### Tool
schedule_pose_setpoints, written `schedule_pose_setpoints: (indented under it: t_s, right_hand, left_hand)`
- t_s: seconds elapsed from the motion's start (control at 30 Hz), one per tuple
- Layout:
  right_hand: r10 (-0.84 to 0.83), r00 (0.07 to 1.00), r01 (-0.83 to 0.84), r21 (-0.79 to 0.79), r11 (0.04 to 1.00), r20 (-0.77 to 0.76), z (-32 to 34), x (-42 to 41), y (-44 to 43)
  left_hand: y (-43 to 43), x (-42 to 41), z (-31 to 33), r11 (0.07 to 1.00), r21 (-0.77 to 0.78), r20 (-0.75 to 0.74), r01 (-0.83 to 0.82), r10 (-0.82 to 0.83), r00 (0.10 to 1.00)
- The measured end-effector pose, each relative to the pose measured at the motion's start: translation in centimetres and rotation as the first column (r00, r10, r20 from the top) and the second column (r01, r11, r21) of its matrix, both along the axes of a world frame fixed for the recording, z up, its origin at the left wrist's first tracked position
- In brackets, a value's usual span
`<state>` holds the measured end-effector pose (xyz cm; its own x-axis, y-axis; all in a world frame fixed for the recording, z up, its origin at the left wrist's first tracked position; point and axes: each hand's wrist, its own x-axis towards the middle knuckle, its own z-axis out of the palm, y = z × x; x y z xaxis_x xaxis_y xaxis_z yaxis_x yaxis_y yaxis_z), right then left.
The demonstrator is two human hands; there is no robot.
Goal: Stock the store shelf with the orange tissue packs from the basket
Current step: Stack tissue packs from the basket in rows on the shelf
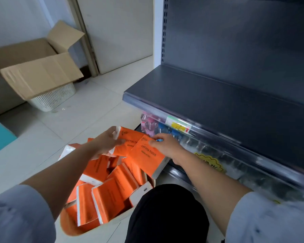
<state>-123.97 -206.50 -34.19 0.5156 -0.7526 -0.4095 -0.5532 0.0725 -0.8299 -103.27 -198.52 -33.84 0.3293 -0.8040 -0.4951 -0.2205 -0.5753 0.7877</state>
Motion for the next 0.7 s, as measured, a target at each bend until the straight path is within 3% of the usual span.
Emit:
schedule_pose_setpoints:
  t_s: [0.17,0.3,0.43,0.57,0.7]
  right_hand:
    - [-0.100,0.994,0.097,0.058,0.994,0.041,3.9,-2.5,1.5]
    - [-0.179,0.970,0.184,-0.017,0.983,0.163,5.4,-3.5,2.3]
    - [-0.273,0.915,0.306,-0.071,0.949,0.297,6.2,-4.3,1.3]
    - [-0.357,0.904,0.393,-0.127,0.911,0.234,6.7,-5.1,-0.5]
    - [-0.367,0.902,0.387,-0.050,0.921,0.227,6.9,-6.1,-2.8]
  left_hand:
    - [0.2,-2.4,2.1,0.997,-0.072,-0.043,0.037,-0.040,0.998]
    - [0.9,-3.3,3.8,0.992,-0.121,0.005,0.045,-0.045,0.999]
    - [0.4,-3.8,5.6,0.977,-0.215,-0.072,0.014,-0.030,0.997]
    - [-1.5,-4.6,6.4,0.958,-0.284,-0.165,-0.051,0.004,0.986]
    - [-4.2,-5.9,6.8,0.943,-0.326,-0.217,-0.070,-0.002,0.976]
